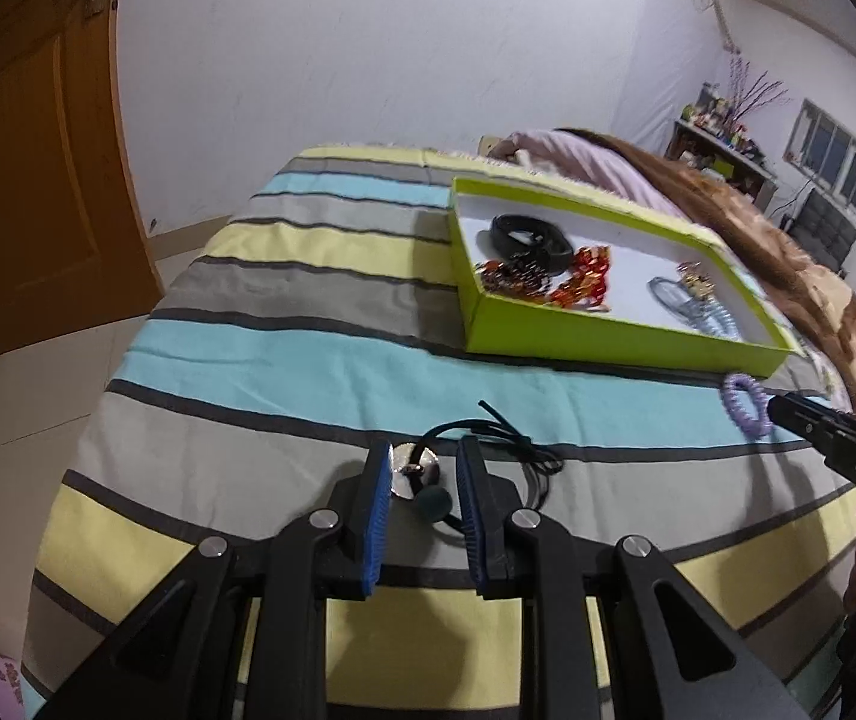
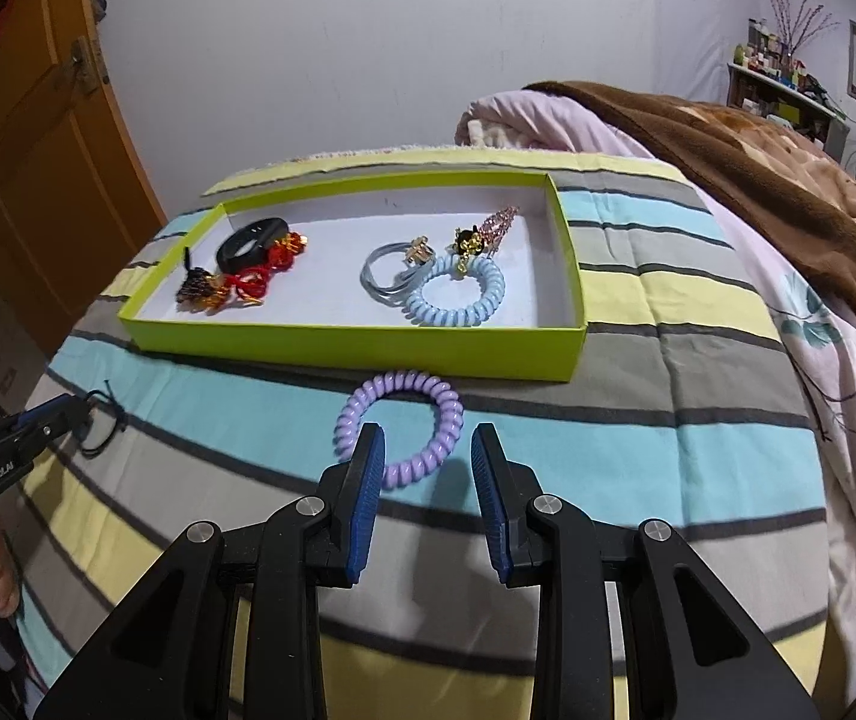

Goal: Organize jewelry
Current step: 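Grasp the black bead hair tie with the left gripper while the right grasps the lavender coil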

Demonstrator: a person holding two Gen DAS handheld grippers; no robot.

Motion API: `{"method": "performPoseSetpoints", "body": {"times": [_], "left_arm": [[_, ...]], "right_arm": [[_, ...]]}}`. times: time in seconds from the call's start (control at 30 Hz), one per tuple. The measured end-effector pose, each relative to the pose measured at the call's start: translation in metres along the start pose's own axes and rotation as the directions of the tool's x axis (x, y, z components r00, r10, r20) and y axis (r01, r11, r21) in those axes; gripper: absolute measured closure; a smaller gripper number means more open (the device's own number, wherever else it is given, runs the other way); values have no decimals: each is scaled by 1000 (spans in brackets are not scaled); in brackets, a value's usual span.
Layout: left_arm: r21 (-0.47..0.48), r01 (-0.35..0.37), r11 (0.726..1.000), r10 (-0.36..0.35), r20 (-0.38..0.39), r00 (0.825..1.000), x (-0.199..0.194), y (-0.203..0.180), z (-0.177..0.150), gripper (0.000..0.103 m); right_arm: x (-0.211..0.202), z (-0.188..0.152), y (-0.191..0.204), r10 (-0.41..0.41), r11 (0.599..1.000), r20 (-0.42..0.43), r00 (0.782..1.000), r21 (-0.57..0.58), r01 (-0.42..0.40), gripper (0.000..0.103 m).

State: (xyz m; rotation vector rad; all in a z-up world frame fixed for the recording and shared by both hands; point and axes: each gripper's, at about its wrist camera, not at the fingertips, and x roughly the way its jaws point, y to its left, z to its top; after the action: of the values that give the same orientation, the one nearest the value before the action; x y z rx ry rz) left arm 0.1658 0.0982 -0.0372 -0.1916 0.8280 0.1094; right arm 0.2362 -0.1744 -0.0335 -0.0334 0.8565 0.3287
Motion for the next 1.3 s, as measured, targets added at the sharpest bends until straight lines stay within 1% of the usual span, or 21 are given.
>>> {"method": "performPoseSetpoints", "body": {"times": [0.1,0.2,0.37,0.43,0.47,0.5,0.53,0.6,0.63,0.7,0.8,1.0,1.2,1.3], "left_arm": [[-6,-6,1000,6,-17,1000,6,1,2,77],[9,-19,1000,19,-24,1000,8,-3,2,76],[19,-36,999,37,-28,999,10,-4,3,76],[41,-58,997,59,-30,998,11,-7,3,76],[53,-69,996,71,-31,997,12,-10,4,76],[66,-77,995,79,-32,996,13,-12,4,76],[71,-81,994,83,-32,996,13,-13,4,77],[72,-81,994,84,-31,996,12,-13,4,81],[74,-81,994,83,-31,996,11,-13,3,82],[80,-70,994,72,-29,997,9,-14,2,82],[91,-35,995,37,-21,999,3,-17,-2,82],[100,30,995,-33,36,999,-20,-26,-11,82],[79,82,994,-87,68,994,-44,-34,-21,82],[80,90,993,-96,83,992,-56,-38,-27,82]], "right_arm": [[11,3,-1,-18,1000,-24,1000,-3,18,72],[18,4,-3,-27,1000,-38,999,0,27,72],[19,4,1,-51,999,-36,998,-23,50,72],[19,3,2,-56,998,-34,998,-27,55,73],[19,4,2,-60,998,-34,998,-27,59,76],[19,4,2,-65,998,-34,997,-25,64,86],[19,3,1,-68,997,-34,997,-21,68,92],[18,3,-1,-61,998,-34,998,-10,61,93],[17,2,-2,-58,998,-33,998,-6,58,93],[15,1,-3,-57,998,-31,998,1,57,94],[10,-3,-5,-55,998,-25,998,7,55,94],[-9,-12,-5,-28,999,7,1000,18,28,94],[-42,-25,0,-2,1000,63,998,20,1,94],[-61,-31,4,10,1000,95,995,18,-11,94]]}}
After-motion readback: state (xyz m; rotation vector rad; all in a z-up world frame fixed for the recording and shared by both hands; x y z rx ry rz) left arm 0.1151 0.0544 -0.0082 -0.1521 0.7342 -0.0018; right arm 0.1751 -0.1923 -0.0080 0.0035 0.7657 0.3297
